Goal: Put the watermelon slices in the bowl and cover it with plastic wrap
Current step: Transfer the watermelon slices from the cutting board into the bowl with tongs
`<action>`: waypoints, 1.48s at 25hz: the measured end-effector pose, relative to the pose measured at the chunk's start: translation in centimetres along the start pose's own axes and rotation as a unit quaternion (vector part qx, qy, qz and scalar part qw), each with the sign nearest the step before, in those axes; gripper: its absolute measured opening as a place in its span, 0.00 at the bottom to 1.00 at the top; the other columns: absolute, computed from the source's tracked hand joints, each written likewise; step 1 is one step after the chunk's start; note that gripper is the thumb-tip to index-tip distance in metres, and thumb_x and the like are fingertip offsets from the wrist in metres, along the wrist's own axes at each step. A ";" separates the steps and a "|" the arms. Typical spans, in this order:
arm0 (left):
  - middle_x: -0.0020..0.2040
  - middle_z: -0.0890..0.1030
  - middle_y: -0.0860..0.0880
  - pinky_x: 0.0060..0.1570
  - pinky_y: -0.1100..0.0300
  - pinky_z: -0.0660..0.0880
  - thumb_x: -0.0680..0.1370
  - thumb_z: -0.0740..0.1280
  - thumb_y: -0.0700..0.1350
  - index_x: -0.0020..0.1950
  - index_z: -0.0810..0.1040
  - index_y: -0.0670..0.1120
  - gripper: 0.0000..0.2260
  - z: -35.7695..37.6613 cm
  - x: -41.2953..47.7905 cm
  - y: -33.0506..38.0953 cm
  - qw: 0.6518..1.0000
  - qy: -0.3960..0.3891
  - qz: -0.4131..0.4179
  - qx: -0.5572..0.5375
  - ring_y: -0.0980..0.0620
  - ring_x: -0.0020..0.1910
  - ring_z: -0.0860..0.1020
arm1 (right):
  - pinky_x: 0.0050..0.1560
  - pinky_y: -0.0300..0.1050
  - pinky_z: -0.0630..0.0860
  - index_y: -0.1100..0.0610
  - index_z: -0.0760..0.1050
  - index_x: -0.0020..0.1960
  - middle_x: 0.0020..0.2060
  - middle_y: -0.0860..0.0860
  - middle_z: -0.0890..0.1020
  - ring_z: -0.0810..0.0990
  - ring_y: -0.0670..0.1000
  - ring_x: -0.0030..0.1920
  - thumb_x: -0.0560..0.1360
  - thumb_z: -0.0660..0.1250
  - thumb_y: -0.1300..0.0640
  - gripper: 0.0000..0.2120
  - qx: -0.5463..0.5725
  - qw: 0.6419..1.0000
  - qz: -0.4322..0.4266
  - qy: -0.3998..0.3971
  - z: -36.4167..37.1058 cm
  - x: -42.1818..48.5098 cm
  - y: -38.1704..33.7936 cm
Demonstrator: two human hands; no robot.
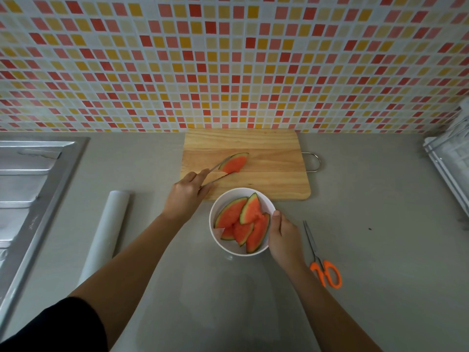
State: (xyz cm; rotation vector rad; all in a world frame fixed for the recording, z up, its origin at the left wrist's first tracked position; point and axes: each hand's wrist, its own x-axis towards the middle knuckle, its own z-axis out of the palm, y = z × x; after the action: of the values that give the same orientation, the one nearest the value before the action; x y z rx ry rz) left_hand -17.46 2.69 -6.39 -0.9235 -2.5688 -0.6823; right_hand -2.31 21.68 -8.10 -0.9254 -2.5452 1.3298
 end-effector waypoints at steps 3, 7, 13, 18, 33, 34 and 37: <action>0.31 0.76 0.41 0.22 0.57 0.73 0.72 0.70 0.44 0.54 0.81 0.36 0.15 -0.4 -0.2 -0.2 1.000 0.001 -0.006 -0.007 0.42 0.23 0.74 | 0.32 0.34 0.64 0.51 0.66 0.34 0.28 0.43 0.73 0.72 0.40 0.32 0.80 0.51 0.52 0.17 0.002 1.000 -0.005 0.001 0.0 -0.1 -0.1; 0.31 0.77 0.39 0.23 0.55 0.75 0.71 0.74 0.41 0.53 0.81 0.35 0.14 -1.4 0.0 0.1 1.000 0.006 -0.007 -0.008 0.41 0.24 0.75 | 0.30 0.36 0.63 0.49 0.65 0.32 0.28 0.42 0.72 0.72 0.39 0.32 0.80 0.51 0.53 0.18 -0.002 1.000 -0.006 0.005 0.0 0.0 -0.2; 0.31 0.75 0.45 0.34 0.66 0.69 0.72 0.73 0.40 0.57 0.81 0.37 0.15 -6.0 -1.6 1.3 0.995 0.030 -0.032 -0.090 0.54 0.29 0.71 | 0.33 0.45 0.57 0.56 0.67 0.35 0.27 0.43 0.71 0.70 0.50 0.31 0.80 0.51 0.53 0.17 -0.005 1.000 -0.009 0.009 0.0 -0.1 -0.2; 0.32 0.68 0.58 0.34 0.73 0.65 0.75 0.65 0.57 0.58 0.81 0.42 0.22 -9.6 -6.2 2.1 0.974 -0.141 -0.010 -0.175 0.60 0.32 0.68 | 0.32 0.44 0.53 0.54 0.66 0.34 0.26 0.43 0.69 0.67 0.49 0.30 0.80 0.51 0.54 0.17 0.002 1.000 -0.007 0.010 -0.1 -0.2 -0.6; 0.41 0.81 0.53 0.37 0.77 0.66 0.72 0.71 0.53 0.62 0.79 0.47 0.20 -12.6 -1.5 2.1 0.959 -0.271 0.085 -0.021 0.55 0.35 0.78 | 0.30 0.39 0.62 0.48 0.64 0.31 0.28 0.43 0.72 0.71 0.42 0.31 0.80 0.50 0.52 0.19 0.010 1.000 0.004 -0.008 -0.3 -0.2 -0.5; 0.40 0.80 0.54 0.36 0.77 0.66 0.72 0.71 0.53 0.59 0.80 0.47 0.18 -12.7 -0.9 1.4 0.967 -0.244 0.050 -0.047 0.57 0.33 0.76 | 0.29 0.36 0.62 0.48 0.64 0.31 0.27 0.43 0.72 0.71 0.41 0.31 0.80 0.50 0.52 0.19 0.007 1.000 0.003 -0.007 -0.3 -0.2 -0.5; 0.38 0.79 0.50 0.37 0.68 0.68 0.75 0.69 0.50 0.54 0.81 0.47 0.11 -10.0 1.1 0.2 0.967 -0.155 -0.176 -0.099 0.52 0.36 0.75 | 0.27 0.32 0.60 0.49 0.63 0.30 0.26 0.45 0.72 0.71 0.41 0.29 0.80 0.51 0.53 0.19 0.001 1.000 -0.006 0.001 -0.2 -0.1 -0.3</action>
State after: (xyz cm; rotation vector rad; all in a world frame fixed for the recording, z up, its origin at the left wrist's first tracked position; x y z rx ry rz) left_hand -16.80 -2.01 2.52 -0.6789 -3.0290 -0.9756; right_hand -2.26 21.62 -7.67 -0.9085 -2.5444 1.3262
